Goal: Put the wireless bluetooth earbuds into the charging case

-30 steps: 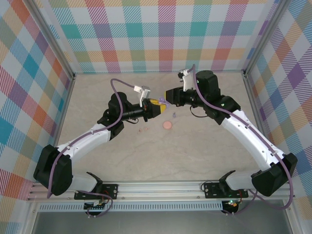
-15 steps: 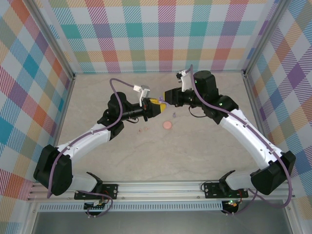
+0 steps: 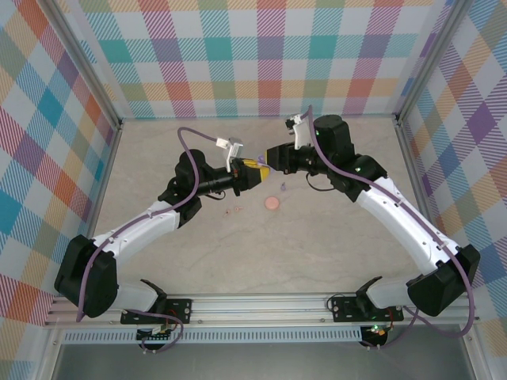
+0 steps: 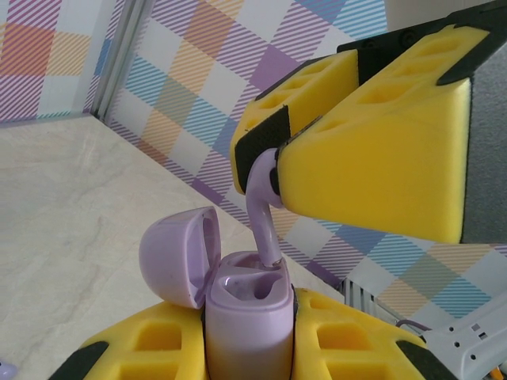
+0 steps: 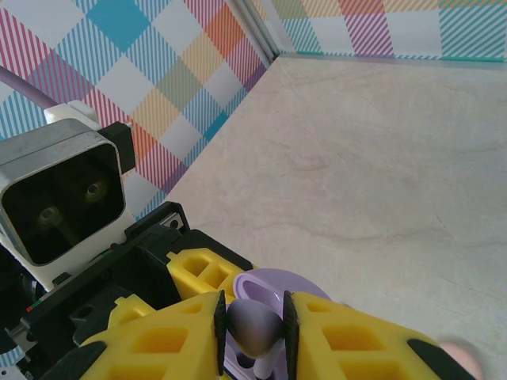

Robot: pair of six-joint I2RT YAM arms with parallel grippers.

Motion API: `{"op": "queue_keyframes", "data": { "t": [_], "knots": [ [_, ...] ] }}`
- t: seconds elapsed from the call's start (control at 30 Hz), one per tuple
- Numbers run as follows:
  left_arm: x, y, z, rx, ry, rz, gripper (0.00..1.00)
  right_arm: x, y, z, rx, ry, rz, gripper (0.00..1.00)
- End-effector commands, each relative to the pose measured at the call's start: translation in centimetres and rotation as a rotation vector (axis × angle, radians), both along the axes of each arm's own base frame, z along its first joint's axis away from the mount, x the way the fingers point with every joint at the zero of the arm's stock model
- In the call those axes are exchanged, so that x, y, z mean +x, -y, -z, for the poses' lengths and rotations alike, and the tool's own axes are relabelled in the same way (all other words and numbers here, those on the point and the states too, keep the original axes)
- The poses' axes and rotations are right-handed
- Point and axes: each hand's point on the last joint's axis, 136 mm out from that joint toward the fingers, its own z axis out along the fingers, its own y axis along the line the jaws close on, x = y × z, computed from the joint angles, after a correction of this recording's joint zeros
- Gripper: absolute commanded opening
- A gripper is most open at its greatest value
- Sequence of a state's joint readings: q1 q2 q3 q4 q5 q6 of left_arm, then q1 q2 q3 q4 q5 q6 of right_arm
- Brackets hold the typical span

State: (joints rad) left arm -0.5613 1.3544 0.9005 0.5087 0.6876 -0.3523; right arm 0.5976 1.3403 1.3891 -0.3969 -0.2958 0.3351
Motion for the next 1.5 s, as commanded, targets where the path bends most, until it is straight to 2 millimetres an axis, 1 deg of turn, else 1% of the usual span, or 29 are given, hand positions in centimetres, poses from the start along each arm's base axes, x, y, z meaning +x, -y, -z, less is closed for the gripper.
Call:
{"op": "queue_keyframes", "data": {
  "t": [0.0,0.3,0.53,0.87,1.1,1.3,1.4,1.47],
  "knots": [
    [-0.6,0.3,-3.3,-0.063,0.075,0.01,0.11,-0.1,-0.3,0.4,-0.007,0.003,-0.012,0.27],
    [-0.6,0.4,-3.5,-0.068,0.078,0.013,0.11,0.0,-0.5,1.1,-0.021,-0.012,-0.013,0.27],
    [-0.2,0.2,-3.4,-0.065,0.077,-0.011,0.11,-0.5,-0.8,1.1,-0.022,-0.02,-0.04,0.27],
    [0.2,0.0,-3.3,-0.065,0.075,-0.04,0.11,-0.8,-0.3,1.4,-0.036,-0.018,-0.029,0.27],
    [0.0,-0.1,-3.7,-0.073,0.087,-0.04,0.11,-1.0,-0.1,1.5,-0.045,-0.022,-0.03,0.27],
    [-0.3,0.1,-3.7,-0.072,0.095,-0.019,0.11,-1.1,0.1,1.5,-0.048,-0.022,-0.024,0.31],
    [-0.5,0.1,-3.6,-0.071,0.098,-0.01,0.11,-1.0,0.2,1.4,-0.051,-0.018,-0.013,0.34],
    [-0.6,0.1,-3.7,-0.07,0.103,-0.005,0.11,-1.0,0.4,1.3,-0.052,-0.017,-0.006,0.38]
  ]
}}
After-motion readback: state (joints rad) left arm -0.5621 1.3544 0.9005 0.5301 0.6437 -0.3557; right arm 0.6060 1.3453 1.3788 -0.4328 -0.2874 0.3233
